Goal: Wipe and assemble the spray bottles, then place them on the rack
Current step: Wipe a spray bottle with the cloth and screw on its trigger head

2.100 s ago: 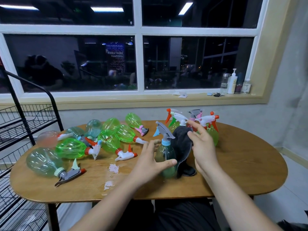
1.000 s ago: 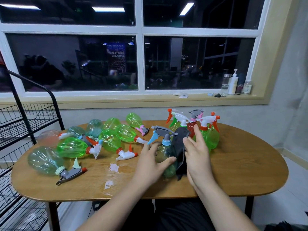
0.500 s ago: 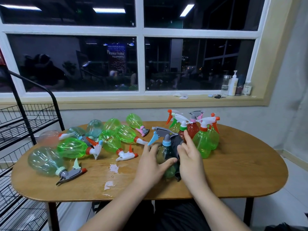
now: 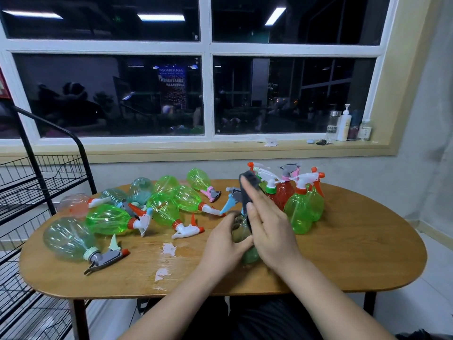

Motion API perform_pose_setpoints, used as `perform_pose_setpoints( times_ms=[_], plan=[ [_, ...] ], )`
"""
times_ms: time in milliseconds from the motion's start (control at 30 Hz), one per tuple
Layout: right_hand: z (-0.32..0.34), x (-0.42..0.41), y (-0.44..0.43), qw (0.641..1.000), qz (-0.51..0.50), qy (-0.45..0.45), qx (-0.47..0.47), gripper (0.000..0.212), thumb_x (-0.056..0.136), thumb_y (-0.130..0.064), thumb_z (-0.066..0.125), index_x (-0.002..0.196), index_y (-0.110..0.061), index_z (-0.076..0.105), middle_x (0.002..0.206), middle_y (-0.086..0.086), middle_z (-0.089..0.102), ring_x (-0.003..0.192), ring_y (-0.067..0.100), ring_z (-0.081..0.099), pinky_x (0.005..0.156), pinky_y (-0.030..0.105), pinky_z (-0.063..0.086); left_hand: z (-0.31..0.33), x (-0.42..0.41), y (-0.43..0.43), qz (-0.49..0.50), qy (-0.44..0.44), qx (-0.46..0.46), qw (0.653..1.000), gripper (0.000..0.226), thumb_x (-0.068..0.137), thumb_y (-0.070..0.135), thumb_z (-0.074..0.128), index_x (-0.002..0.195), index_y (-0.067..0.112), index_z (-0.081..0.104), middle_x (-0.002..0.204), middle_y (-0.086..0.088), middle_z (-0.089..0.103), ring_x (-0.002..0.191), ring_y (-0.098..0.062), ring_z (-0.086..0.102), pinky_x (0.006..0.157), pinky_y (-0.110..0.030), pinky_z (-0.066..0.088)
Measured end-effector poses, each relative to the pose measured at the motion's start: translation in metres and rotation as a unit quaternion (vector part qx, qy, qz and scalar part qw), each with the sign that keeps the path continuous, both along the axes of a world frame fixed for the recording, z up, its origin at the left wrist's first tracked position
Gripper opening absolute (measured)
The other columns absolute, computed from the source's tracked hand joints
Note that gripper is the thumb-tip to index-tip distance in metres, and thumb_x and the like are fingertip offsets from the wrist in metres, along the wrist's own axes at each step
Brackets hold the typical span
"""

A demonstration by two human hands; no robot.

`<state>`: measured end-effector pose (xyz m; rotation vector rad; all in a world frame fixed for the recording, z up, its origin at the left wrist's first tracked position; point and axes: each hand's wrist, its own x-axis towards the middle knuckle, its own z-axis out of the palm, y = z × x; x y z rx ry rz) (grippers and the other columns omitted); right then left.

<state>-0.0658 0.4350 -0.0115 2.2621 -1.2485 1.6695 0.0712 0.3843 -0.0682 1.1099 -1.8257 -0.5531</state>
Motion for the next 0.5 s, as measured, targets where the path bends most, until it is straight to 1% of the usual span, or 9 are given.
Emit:
perform_pose_setpoints(
  times_ms=[33, 67, 100, 167, 233, 300, 400, 467, 500],
  plan=[
    [-0.002, -0.001, -0.007, 0.998, -0.005, 0.053, -0.021, 0.054, 0.113, -0.013, 0.045, 0.165, -0.022, 0.037, 0.165, -0.007, 0.044, 0.154, 0.002, 0.036, 0.128, 0.030, 0.029, 0.000, 0.000, 0.001, -0.003, 0.004, 0.004, 1.000, 0.043, 0.079, 0.058, 0.067, 0.119, 0.052, 0.054, 0.110, 0.021, 0.070, 0.102, 0.003, 0.066, 0.086, -0.023, 0.054],
    [-0.005, -0.003, -0.014, 0.994, -0.011, 0.099, -0.039, 0.055, 0.112, -0.013, 0.045, 0.166, -0.019, 0.034, 0.166, -0.005, 0.043, 0.157, 0.006, 0.033, 0.130, 0.033, 0.025, 0.001, 0.001, 0.001, -0.005, 0.007, 0.005, 1.000, 0.037, 0.080, 0.055, 0.065, 0.115, 0.056, 0.051, 0.107, 0.022, 0.071, 0.099, 0.004, 0.066, 0.083, -0.020, 0.053],
    [-0.007, -0.005, -0.020, 0.989, -0.018, 0.141, -0.050, 0.056, 0.112, -0.014, 0.044, 0.167, -0.018, 0.032, 0.166, -0.001, 0.043, 0.157, 0.011, 0.033, 0.131, 0.035, 0.023, 0.001, 0.001, 0.002, -0.008, 0.009, 0.008, 1.000, 0.034, 0.081, 0.052, 0.066, 0.112, 0.056, 0.051, 0.104, 0.022, 0.071, 0.098, 0.004, 0.066, 0.080, -0.018, 0.051],
    [-0.012, -0.009, -0.030, 0.975, -0.039, 0.206, -0.067, 0.058, 0.112, -0.020, 0.043, 0.168, -0.017, 0.029, 0.165, 0.004, 0.046, 0.156, 0.021, 0.037, 0.133, 0.037, 0.017, 0.001, 0.003, 0.000, -0.020, 0.010, 0.011, 1.000, 0.034, 0.085, 0.041, 0.071, 0.112, 0.049, 0.052, 0.103, 0.024, 0.070, 0.098, 0.009, 0.065, 0.079, -0.014, 0.048],
    [-0.014, -0.014, -0.036, 0.962, -0.064, 0.249, -0.088, 0.059, 0.113, -0.025, 0.041, 0.169, -0.016, 0.026, 0.163, 0.007, 0.048, 0.155, 0.026, 0.038, 0.133, 0.037, 0.013, 0.001, 0.004, -0.001, -0.024, 0.003, 0.009, 1.000, 0.042, 0.088, 0.031, 0.074, 0.119, 0.046, 0.052, 0.104, 0.031, 0.067, 0.099, 0.016, 0.062, 0.078, -0.007, 0.044],
    [-0.015, -0.018, -0.037, 0.950, -0.077, 0.282, -0.111, 0.060, 0.113, -0.026, 0.043, 0.169, -0.015, 0.024, 0.163, 0.007, 0.048, 0.157, 0.025, 0.035, 0.134, 0.039, 0.014, 0.000, 0.005, -0.001, -0.025, 0.000, 0.002, 1.000, 0.047, 0.089, 0.026, 0.075, 0.124, 0.047, 0.051, 0.106, 0.033, 0.065, 0.098, 0.015, 0.062, 0.078, -0.006, 0.044],
    [-0.019, -0.027, -0.038, 0.933, -0.076, 0.329, -0.122, 0.062, 0.113, -0.027, 0.046, 0.169, -0.011, 0.023, 0.161, 0.007, 0.051, 0.160, 0.020, 0.028, 0.132, 0.043, 0.020, 0.000, 0.005, -0.002, -0.033, -0.002, 0.003, 0.999, 0.050, 0.088, 0.024, 0.073, 0.128, 0.045, 0.052, 0.105, 0.028, 0.068, 0.096, 0.010, 0.064, 0.076, -0.008, 0.044],
    [-0.022, -0.034, -0.038, 0.924, -0.075, 0.356, -0.117, 0.060, 0.114, -0.030, 0.042, 0.169, -0.010, 0.023, 0.164, 0.007, 0.047, 0.162, 0.018, 0.022, 0.132, 0.044, 0.023, 0.002, 0.006, -0.002, -0.039, -0.010, 0.008, 0.999, 0.056, 0.087, 0.033, 0.070, 0.139, 0.040, 0.051, 0.110, 0.026, 0.069, 0.102, 0.008, 0.065, 0.081, -0.010, 0.047],
    [-0.023, -0.037, -0.037, 0.921, -0.075, 0.365, -0.113, 0.060, 0.115, -0.031, 0.040, 0.169, -0.010, 0.023, 0.166, 0.006, 0.044, 0.163, 0.017, 0.020, 0.131, 0.044, 0.024, 0.004, 0.007, -0.003, -0.041, -0.016, 0.007, 0.999, 0.062, 0.087, 0.039, 0.069, 0.145, 0.041, 0.048, 0.114, 0.026, 0.069, 0.106, 0.007, 0.065, 0.085, -0.010, 0.048]
  ],
)
